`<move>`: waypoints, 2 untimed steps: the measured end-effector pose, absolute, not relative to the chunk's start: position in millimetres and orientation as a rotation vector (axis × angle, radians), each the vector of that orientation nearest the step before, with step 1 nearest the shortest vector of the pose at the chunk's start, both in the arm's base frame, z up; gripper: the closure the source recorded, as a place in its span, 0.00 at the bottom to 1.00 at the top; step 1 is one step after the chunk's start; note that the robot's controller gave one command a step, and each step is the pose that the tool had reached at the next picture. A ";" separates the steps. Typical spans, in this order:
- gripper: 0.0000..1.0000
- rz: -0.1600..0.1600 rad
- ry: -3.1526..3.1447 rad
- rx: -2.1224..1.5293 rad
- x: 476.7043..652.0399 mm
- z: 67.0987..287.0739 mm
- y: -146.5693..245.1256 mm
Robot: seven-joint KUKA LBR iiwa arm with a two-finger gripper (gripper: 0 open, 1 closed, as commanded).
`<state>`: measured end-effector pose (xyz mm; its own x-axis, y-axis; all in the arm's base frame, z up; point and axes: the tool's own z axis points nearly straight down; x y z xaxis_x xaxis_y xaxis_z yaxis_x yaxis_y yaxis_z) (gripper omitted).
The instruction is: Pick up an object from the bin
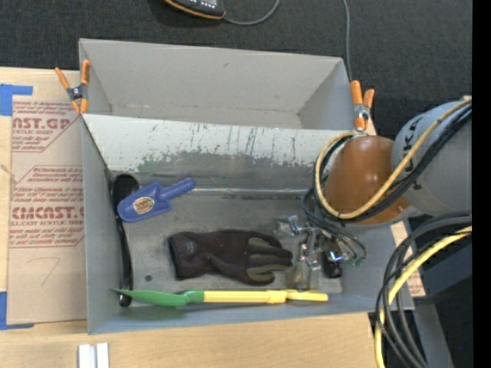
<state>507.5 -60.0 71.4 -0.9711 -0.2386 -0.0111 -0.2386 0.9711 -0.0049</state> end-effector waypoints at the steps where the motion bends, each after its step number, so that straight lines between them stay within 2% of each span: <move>1: 0.00 -0.004 3.121 -0.213 503.1 71.5 -54.1; 2: 0.00 -0.006 3.100 -0.415 509.3 70.2 -52.4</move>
Offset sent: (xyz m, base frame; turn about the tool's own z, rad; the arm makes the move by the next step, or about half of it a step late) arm 0.0038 0.0062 -0.0014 -0.0499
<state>509.3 -52.4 70.2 -0.9647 -0.2630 -0.0133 -0.2630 0.9648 -0.0054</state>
